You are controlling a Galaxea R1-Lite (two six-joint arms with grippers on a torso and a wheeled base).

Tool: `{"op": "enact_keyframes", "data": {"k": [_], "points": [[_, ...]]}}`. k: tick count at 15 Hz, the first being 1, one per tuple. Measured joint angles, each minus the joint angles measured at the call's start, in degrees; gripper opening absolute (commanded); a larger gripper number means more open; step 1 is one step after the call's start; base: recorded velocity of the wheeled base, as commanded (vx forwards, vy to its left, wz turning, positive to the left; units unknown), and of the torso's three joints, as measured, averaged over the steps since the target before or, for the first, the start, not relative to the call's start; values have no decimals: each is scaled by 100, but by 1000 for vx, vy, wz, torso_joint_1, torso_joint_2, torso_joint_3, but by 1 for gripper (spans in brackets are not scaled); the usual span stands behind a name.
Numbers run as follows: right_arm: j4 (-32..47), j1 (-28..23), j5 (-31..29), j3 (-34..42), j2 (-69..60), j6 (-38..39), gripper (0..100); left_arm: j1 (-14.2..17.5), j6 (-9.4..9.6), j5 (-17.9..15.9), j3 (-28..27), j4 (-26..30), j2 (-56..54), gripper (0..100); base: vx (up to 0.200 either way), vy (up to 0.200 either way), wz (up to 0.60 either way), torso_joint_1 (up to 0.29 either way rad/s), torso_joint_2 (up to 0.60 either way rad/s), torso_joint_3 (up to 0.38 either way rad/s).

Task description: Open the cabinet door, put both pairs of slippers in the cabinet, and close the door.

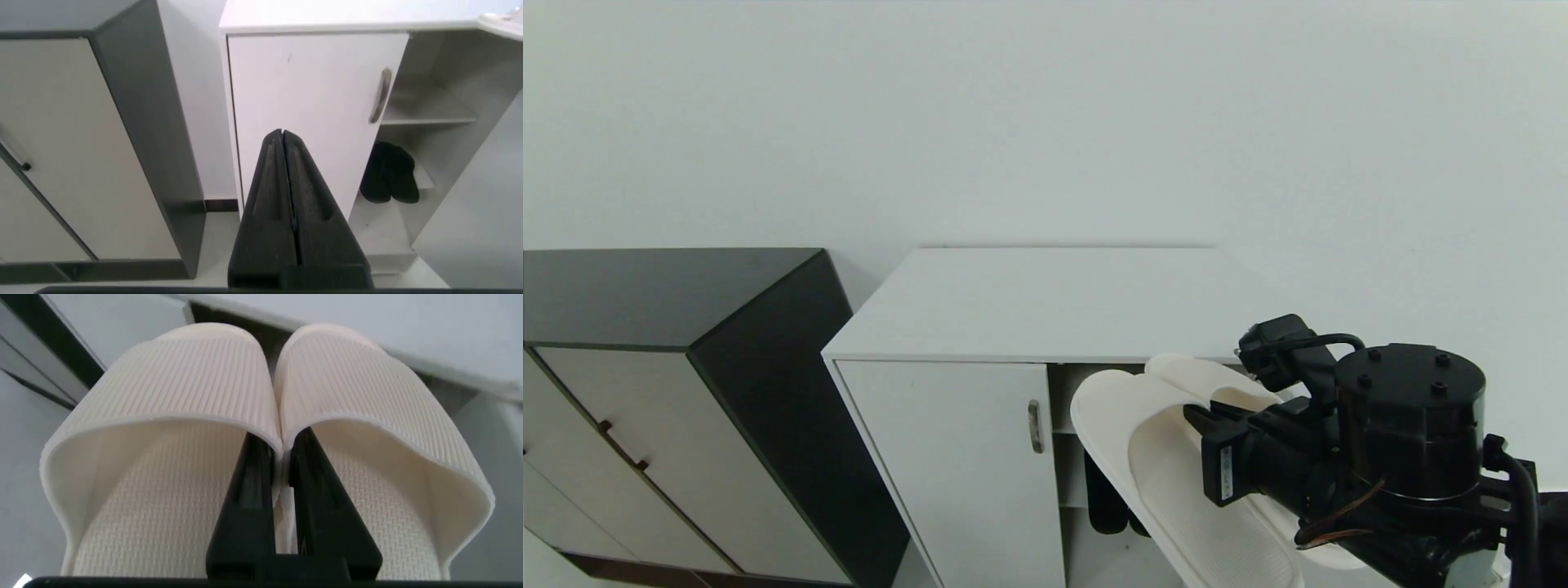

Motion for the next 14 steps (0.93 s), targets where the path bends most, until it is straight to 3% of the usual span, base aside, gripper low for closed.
{"op": "enact_keyframes", "data": {"k": [14], "points": [[-2, 213, -101, 16, -1, -9, 0, -2, 0, -2, 0, 0, 0, 0, 0, 0, 0, -197, 512, 318]]}}
